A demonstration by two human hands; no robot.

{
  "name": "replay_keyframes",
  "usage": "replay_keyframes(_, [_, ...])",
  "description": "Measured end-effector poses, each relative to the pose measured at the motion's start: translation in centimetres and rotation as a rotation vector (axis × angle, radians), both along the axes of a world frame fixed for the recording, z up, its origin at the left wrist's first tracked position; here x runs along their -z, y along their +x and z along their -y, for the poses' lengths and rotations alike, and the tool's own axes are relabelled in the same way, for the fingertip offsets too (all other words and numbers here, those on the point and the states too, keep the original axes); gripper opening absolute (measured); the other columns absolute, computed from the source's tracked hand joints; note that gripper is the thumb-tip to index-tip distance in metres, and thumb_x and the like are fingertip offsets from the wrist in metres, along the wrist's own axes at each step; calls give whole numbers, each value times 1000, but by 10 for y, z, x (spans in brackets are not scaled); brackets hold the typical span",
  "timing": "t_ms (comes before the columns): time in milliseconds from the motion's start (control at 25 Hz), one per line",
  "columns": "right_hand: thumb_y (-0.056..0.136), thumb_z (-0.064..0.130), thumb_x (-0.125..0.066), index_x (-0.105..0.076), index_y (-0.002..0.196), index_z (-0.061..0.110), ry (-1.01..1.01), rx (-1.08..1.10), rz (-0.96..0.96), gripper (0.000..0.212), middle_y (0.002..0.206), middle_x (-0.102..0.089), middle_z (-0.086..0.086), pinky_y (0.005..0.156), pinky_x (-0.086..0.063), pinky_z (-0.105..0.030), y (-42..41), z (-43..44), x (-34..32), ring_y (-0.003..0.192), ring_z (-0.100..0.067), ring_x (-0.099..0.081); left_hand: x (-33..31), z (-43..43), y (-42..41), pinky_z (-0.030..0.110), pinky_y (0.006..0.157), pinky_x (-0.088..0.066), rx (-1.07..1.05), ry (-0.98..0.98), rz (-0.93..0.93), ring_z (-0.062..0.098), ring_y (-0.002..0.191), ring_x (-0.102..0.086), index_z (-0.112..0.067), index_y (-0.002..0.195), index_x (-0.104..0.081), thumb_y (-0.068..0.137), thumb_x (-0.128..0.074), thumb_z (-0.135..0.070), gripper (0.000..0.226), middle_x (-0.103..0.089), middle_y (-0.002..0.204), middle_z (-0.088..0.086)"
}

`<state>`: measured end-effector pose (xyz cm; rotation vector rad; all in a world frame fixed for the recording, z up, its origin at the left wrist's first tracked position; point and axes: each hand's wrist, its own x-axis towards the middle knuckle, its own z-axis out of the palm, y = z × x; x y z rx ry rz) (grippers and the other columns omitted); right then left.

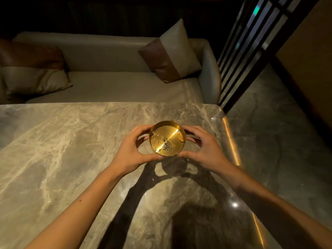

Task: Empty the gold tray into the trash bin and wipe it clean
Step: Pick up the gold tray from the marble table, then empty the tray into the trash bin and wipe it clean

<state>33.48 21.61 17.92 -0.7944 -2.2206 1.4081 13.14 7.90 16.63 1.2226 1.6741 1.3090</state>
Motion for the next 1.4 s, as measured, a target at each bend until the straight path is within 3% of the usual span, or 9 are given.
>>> replay_keyframes(160, [59,37,-86,-52,136,15,18,24,86,86,129,-53,0,105,-46,-31,7,7,4,121,-9,-54,17,0,5,22,105,-43,28,4,85,10,122,-55,-19,129,-55,49,-95,-21,89,-58,128,1])
replay_keyframes(360, [61,27,-89,-51,137,15,-3,63,116,86,133,-52,0,107,-45,-34,36,2,9,124,-9,-52,20,-12,27,21,104,-43,78,-27,57,8,120,-55,-27,127,-54,50,-94,-26,86,-57,128,-1])
replay_keyframes(560, [59,38,-86,-51,136,13,-10,104,102,88,133,-52,-2,107,-45,-39,84,-25,19,124,-12,-53,21,-45,73,19,104,-42,100,-65,45,4,119,-55,-26,128,-53,49,-91,-31,87,-57,127,-1])
replay_keyframes(840, [58,36,-84,-51,135,19,-58,39,63,86,126,-52,10,102,-44,-19,186,-109,36,118,-1,-55,29,-118,184,10,97,-42,45,-118,-3,-2,117,-54,-24,129,-51,51,-93,-20,88,-55,127,-5])
replay_keyframes(1160, [61,21,-89,-49,139,13,-138,52,102,87,131,-51,-1,106,-43,-26,303,-186,69,122,-8,-53,54,-202,297,16,103,-42,84,-200,-28,-2,118,-53,-27,129,-49,50,-92,-26,89,-54,126,-10])
replay_keyframes(1400, [63,21,-88,-48,138,15,-122,58,135,86,127,-51,0,104,-41,-17,350,-223,106,122,-11,-53,95,-243,344,30,108,-43,95,-270,-17,8,123,-52,-20,133,-50,52,-93,-20,92,-52,130,-1])
